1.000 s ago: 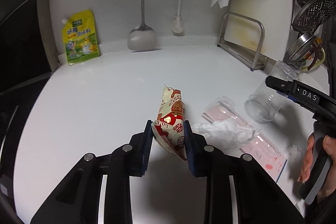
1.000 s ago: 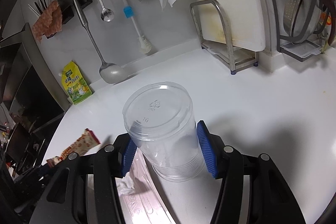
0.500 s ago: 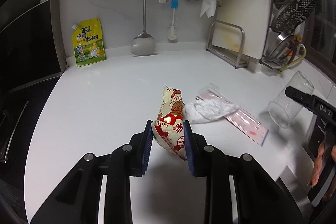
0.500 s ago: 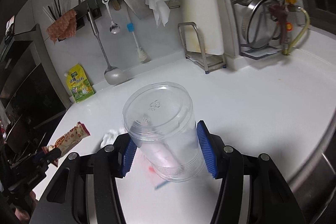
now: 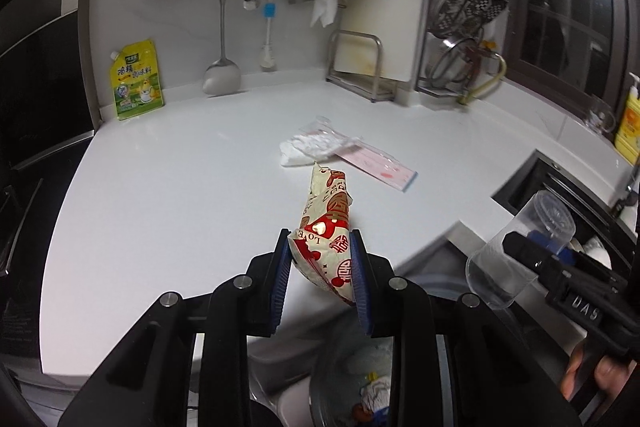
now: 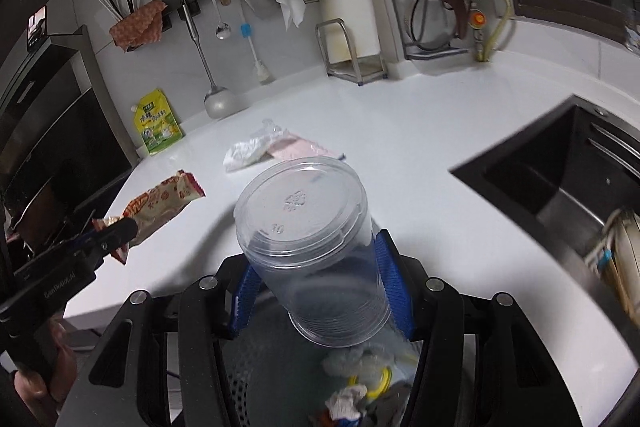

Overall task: Collect trash
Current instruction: 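Carry the cup and wrapper over the bin and open both tools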

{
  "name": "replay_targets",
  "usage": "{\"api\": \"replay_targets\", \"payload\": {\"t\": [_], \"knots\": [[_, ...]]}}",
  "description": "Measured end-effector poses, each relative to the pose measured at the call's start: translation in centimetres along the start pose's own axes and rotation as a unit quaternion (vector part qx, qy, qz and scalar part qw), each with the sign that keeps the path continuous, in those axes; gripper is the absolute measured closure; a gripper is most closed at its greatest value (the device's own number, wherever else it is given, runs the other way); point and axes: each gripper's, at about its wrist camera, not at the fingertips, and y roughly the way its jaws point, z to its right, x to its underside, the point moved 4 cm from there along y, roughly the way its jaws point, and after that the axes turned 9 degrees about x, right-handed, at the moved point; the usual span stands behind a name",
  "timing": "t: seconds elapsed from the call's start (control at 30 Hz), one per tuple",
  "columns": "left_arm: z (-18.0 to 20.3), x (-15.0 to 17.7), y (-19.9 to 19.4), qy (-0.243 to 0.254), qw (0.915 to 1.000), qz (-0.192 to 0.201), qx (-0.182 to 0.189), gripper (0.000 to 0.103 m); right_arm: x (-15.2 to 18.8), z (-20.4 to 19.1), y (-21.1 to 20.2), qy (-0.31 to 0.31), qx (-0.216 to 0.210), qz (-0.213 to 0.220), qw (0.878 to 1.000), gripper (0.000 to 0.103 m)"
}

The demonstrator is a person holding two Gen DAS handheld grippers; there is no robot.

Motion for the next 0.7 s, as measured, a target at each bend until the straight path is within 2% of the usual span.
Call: {"api": "replay_targets", "payload": {"t": [0.3, 0.7], "knots": [[2.8, 3.5, -2.8, 0.026, 0.9992, -0.015, 0.028, 0.075, 5.4, 1.0, -4.0, 0.029, 0.014, -0.012, 0.999, 0.050], [5.7, 7.7, -2.6, 0.037, 0.9955, -0.057, 0.066, 0.074, 9.8, 1.9, -6.2, 0.034, 0.022, -0.025, 0.999, 0.050]]}}
